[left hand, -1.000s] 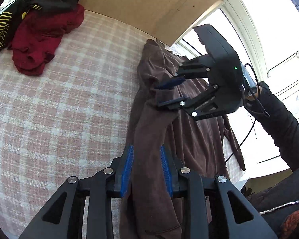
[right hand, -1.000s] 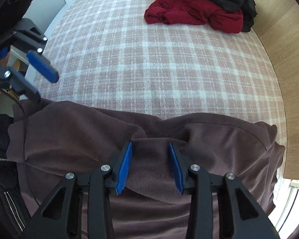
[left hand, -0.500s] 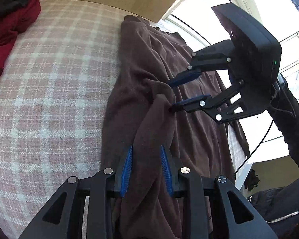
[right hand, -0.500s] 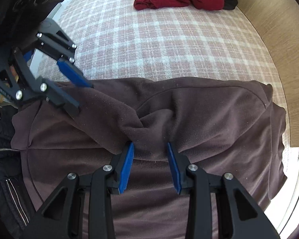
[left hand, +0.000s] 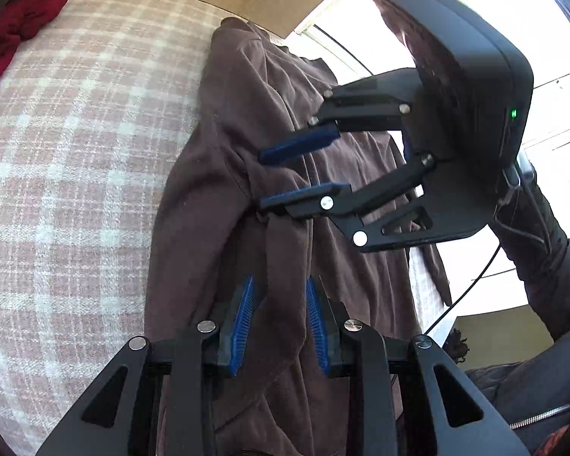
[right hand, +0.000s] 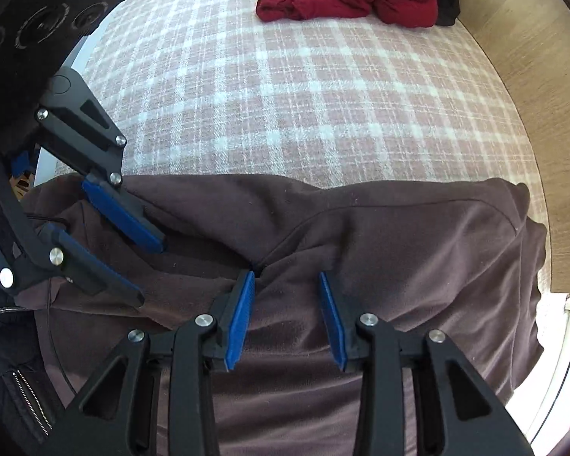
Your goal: Fold clothes
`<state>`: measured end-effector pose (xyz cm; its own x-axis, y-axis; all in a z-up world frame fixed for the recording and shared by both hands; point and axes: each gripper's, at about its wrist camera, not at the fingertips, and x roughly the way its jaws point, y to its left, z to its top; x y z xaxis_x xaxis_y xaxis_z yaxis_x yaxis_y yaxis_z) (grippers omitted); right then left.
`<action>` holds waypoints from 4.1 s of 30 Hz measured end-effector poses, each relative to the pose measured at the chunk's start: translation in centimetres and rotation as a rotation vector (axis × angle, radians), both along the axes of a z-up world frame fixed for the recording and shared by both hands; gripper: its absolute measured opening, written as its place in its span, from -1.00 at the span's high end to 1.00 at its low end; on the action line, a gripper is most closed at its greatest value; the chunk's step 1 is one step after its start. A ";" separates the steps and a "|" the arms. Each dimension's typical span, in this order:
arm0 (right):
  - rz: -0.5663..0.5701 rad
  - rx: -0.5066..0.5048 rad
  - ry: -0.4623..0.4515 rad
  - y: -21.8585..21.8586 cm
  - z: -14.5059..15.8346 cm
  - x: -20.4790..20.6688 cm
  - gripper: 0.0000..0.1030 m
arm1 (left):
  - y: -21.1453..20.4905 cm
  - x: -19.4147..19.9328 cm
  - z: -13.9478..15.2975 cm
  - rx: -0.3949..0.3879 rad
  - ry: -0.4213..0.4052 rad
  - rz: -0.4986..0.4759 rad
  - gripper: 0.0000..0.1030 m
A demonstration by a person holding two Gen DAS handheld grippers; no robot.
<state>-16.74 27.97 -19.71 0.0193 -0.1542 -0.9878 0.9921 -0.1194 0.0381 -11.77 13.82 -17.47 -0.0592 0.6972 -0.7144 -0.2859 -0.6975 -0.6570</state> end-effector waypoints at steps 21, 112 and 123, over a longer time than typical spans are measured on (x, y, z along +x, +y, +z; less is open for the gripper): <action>-0.285 -0.160 -0.026 4.3 3.2 -6.2 0.16 | -5.2 -4.0 0.8 -0.171 0.146 0.229 0.25; 0.064 -0.038 0.143 -5.5 2.0 7.2 0.40 | -7.5 27.2 1.1 -0.269 0.115 0.328 0.88; -0.061 -0.135 0.074 -5.2 2.8 4.5 0.40 | -11.2 27.3 -1.3 -0.326 0.045 0.391 0.88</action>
<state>-12.28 22.77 -16.93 -0.0666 -0.2839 -0.9565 0.9838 -0.1784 -0.0156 15.56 2.65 -18.75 -0.3070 0.3582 -0.8817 0.0140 -0.9247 -0.3805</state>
